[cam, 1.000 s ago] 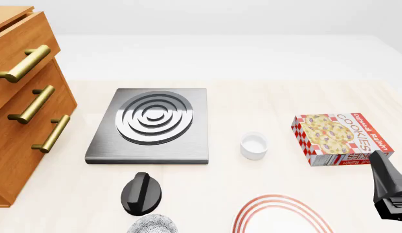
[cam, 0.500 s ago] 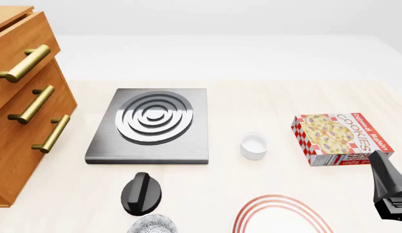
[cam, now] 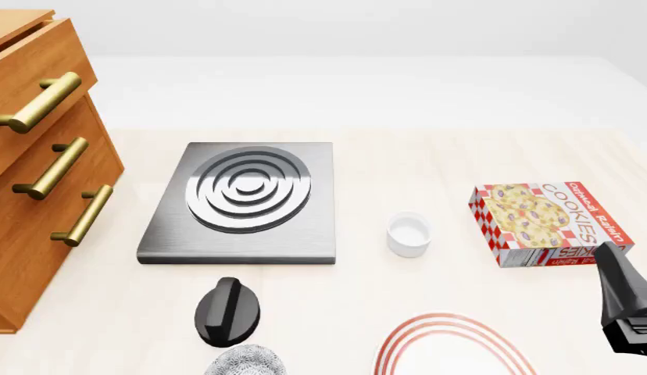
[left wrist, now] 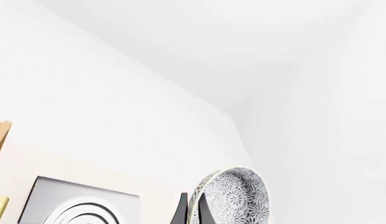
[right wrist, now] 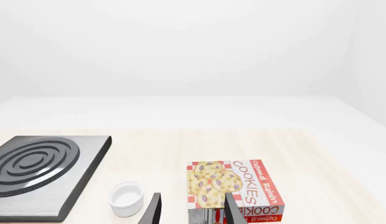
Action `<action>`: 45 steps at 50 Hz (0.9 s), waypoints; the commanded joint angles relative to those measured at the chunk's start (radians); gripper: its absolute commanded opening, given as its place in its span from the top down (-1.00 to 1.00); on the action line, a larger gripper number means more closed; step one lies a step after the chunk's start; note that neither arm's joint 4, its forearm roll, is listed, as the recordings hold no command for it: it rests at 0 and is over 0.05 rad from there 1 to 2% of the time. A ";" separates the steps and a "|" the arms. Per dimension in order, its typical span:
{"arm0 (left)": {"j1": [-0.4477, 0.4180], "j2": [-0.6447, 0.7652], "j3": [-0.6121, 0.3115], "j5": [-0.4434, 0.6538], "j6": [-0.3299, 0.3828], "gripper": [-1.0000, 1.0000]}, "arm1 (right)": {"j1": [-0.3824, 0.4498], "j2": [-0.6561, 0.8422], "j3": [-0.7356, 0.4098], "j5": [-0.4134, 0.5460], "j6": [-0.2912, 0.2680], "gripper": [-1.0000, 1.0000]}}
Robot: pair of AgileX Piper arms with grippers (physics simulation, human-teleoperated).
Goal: Pick the akita bowl on the wooden cabinet and place it on the plate.
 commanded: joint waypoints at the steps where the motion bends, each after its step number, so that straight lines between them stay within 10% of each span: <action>1: -0.056 0.011 -0.015 -0.002 0.011 1.00 | 0.000 -0.001 -0.001 0.002 -0.001 -1.00; 45: -0.264 0.014 0.056 -0.035 0.004 1.00 | 0.000 -0.001 0.001 0.001 -0.001 -1.00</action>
